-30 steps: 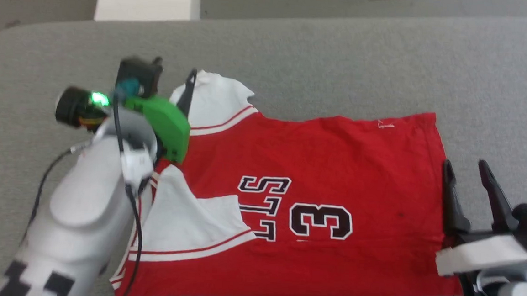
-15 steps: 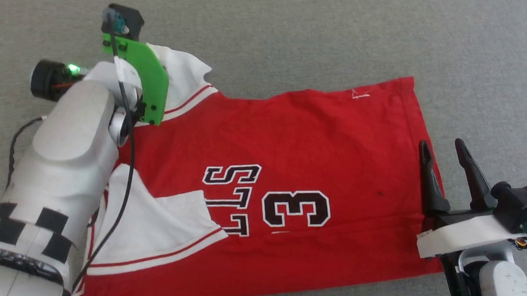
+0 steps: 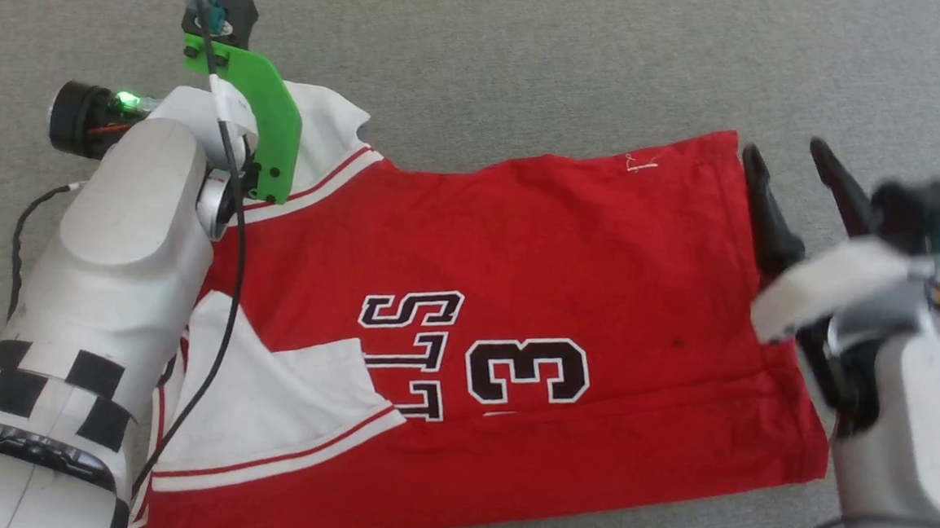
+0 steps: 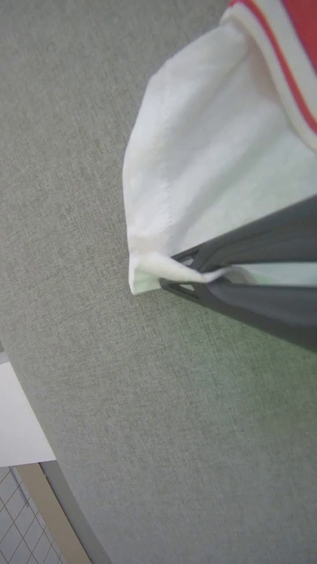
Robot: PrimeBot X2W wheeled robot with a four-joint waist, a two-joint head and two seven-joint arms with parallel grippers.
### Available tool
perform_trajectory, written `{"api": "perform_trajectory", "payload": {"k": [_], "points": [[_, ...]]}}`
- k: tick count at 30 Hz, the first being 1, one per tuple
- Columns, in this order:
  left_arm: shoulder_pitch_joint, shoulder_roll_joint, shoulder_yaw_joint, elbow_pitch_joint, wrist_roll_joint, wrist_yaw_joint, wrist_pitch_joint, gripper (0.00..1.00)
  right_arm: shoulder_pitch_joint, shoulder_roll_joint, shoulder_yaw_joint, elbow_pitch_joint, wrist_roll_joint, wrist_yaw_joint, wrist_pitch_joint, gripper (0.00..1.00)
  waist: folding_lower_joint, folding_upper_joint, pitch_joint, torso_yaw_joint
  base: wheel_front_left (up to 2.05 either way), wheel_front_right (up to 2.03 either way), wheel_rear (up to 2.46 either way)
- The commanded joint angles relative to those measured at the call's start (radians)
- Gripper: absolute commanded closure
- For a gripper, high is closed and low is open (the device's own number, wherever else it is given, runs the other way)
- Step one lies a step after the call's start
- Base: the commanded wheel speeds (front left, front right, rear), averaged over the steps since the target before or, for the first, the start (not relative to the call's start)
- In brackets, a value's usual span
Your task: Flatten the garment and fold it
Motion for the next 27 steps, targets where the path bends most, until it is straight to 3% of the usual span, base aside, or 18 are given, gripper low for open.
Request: {"api": "perform_trajectory", "payload": {"k": [1, 12, 13, 14, 15, 16, 17, 18, 23, 27], "points": [[-0.001, -0.007, -0.003, -0.002, -0.008, -0.010, -0.011, 1.00, -0.055, -0.003, -0.012, 0.041, -0.005, -0.001, 0.059, 0.00, -0.0001, 0.0000, -0.003, 0.015, 0.00, 0.00, 0.00], [-0.023, -0.038, -0.026, -0.018, -0.021, -0.050, -0.039, 1.00, -0.367, 0.012, -0.106, 0.384, -0.088, -0.001, 0.598, 0.00, -0.0001, 0.0000, 0.026, 0.073, 0.00, 0.00, 0.00], [-0.026, -0.040, -0.027, -0.019, -0.023, -0.053, -0.043, 1.00, -0.385, 0.012, -0.107, 0.404, -0.102, -0.001, 0.647, 0.13, -0.0001, 0.0000, 0.029, 0.076, 0.00, 0.00, 0.00], [-0.027, -0.041, -0.028, -0.020, -0.023, -0.055, -0.047, 1.00, -0.397, 0.011, -0.104, 0.418, -0.115, -0.001, 0.685, 0.51, -0.0001, 0.0000, 0.032, 0.078, 0.00, 0.00, 0.00], [-0.029, -0.043, -0.030, -0.021, -0.024, -0.057, -0.052, 1.00, -0.410, 0.007, -0.095, 0.430, -0.134, -0.001, 0.727, 0.60, -0.0001, 0.0000, 0.034, 0.080, 0.00, 0.00, 0.00], [-0.030, -0.045, -0.031, -0.022, -0.026, -0.058, -0.056, 1.00, -0.419, 0.003, -0.087, 0.437, -0.151, -0.001, 0.763, 0.76, -0.0001, 0.0000, 0.035, 0.081, 0.00, 0.00, 0.00], [-0.031, -0.046, -0.032, -0.022, -0.027, -0.060, -0.059, 1.00, -0.425, 0.001, -0.082, 0.438, -0.162, -0.001, 0.782, 0.82, -0.0001, 0.0000, 0.036, 0.082, 0.00, 0.00, 0.00], [-0.032, -0.047, -0.032, -0.023, -0.029, -0.062, -0.064, 1.00, -0.431, 0.001, -0.080, 0.436, -0.170, -0.001, 0.797, 1.00, -0.0001, 0.0000, 0.038, 0.083, 0.00, 0.00, 0.00], [-0.042, -0.036, -0.033, -0.042, -0.021, -0.067, -0.137, 1.00, -0.442, 0.000, -0.075, 0.413, -0.172, -0.001, 0.788, 1.00, -0.0001, 0.0000, 0.041, 0.082, 0.00, 0.00, 0.00], [-0.054, -0.015, -0.029, -0.061, 0.004, -0.053, -0.263, 1.00, -0.429, 0.001, -0.072, 0.384, -0.155, -0.001, 0.698, 1.00, -0.0001, 0.0000, 0.039, 0.081, 0.00, 0.00, 0.00]]}}
